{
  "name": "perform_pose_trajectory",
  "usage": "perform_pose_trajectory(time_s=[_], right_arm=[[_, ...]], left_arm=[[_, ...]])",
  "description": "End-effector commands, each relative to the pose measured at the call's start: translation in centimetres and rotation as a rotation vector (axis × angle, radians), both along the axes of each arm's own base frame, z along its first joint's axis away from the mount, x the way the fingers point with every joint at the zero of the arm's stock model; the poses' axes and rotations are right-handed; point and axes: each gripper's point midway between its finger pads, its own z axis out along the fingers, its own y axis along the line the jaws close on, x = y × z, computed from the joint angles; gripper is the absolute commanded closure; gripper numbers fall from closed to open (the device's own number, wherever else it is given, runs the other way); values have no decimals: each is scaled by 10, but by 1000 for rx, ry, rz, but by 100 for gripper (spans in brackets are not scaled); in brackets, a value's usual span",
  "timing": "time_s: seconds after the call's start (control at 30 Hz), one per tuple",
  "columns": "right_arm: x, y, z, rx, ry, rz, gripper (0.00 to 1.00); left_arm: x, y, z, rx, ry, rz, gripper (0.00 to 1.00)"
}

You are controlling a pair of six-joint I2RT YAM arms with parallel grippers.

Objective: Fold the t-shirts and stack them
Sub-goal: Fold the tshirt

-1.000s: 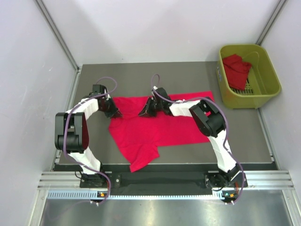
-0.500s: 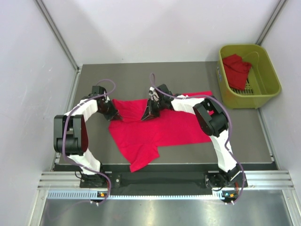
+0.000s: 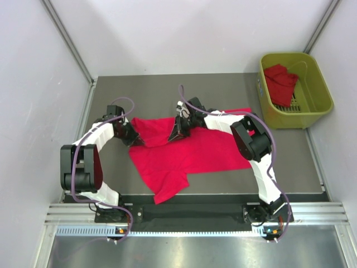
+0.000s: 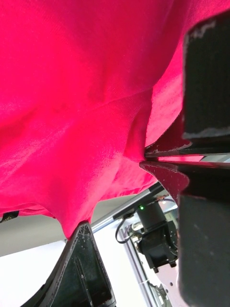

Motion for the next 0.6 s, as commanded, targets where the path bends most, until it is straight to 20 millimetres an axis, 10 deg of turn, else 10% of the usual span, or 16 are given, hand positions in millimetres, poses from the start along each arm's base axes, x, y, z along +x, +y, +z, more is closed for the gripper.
perform_pose_trajectory(time_s=[0.0, 0.5, 0.57], right_arm=[[7, 3, 14, 40, -28, 14, 100], [-18, -15, -3, -16, 46, 71, 96], [-17, -17, -4, -35, 36, 71, 96]], left_arm=[[-1, 0, 7, -9, -20, 9, 100], [-34, 19, -4, 85, 79, 87, 100], [-29, 22, 4, 93, 40, 92, 88]])
